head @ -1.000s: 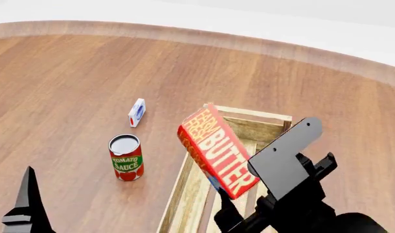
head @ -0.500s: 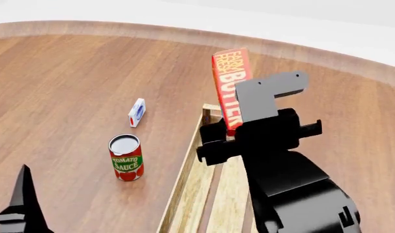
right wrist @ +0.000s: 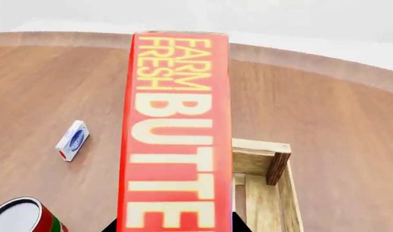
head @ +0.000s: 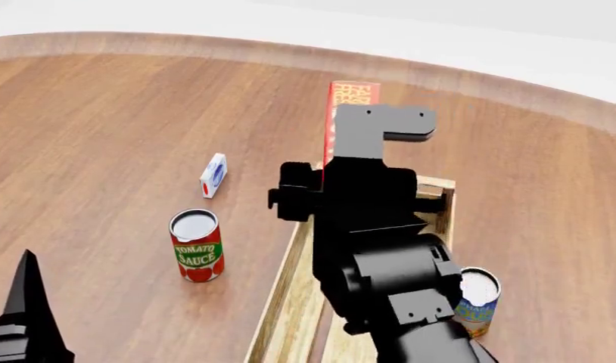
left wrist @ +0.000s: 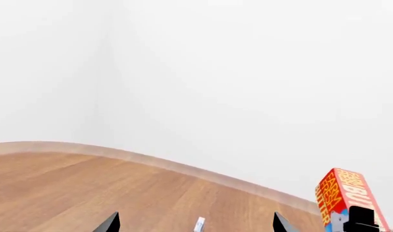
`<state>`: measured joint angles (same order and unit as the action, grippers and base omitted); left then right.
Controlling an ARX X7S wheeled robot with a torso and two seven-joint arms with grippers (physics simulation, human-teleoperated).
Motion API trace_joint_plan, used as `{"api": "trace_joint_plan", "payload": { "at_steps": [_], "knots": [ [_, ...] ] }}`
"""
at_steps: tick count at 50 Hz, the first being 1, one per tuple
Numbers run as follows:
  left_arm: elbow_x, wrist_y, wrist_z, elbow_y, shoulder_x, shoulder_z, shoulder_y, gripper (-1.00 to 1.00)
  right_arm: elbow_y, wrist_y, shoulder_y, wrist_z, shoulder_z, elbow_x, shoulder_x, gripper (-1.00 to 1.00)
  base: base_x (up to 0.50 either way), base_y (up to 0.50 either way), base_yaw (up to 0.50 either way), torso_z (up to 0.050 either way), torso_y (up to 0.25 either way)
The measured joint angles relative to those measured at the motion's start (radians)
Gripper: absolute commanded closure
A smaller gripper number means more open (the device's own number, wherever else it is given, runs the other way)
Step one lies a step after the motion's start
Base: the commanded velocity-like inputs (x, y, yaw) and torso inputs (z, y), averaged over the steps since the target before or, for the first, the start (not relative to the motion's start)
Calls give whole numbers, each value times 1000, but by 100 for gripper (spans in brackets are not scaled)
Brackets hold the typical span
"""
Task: Pick up the butter and put it in the tray.
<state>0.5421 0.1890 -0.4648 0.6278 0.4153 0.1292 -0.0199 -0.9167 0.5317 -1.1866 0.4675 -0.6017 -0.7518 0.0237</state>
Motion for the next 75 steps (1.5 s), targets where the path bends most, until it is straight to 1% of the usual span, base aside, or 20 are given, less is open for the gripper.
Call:
{"api": "trace_joint_plan", "payload": {
  "at_steps": [9,18,24,32,39,48,60,75],
  "knots": [
    [8,-3,-2,-1,3,-5,0,-100,-167,-117,-69,90,-269,-390,-14,100,0,0,0,0,1],
    [14,-3,-6,2,6,-9,-1,-100,-248,-203,-110,161,-538,-743,-18,100,0,0,0,0,1],
    [16,-5,-7,2,7,-9,-1,-100,-271,-242,-125,193,-689,-925,-20,100,0,0,0,0,2],
    [18,-6,-10,1,9,-10,-1,-100,-286,-270,-130,211,-841,-1082,-21,100,0,0,0,1,1],
    [20,-6,-11,0,10,-10,0,-100,-288,-283,-122,220,-925,-1160,-21,100,0,0,0,0,1],
    [23,-7,-14,0,13,-9,0,-100,-281,-289,-98,217,-986,-1191,-22,100,0,0,0,0,1],
    [27,-4,-18,4,17,-8,0,-100,-272,-301,-54,190,-1011,-1179,-22,100,0,0,0,1,1],
    [31,-5,-20,2,20,-6,3,-100,-268,-300,-6,156,-1010,-1138,-23,100,0,0,0,1,1]
  ]
}}
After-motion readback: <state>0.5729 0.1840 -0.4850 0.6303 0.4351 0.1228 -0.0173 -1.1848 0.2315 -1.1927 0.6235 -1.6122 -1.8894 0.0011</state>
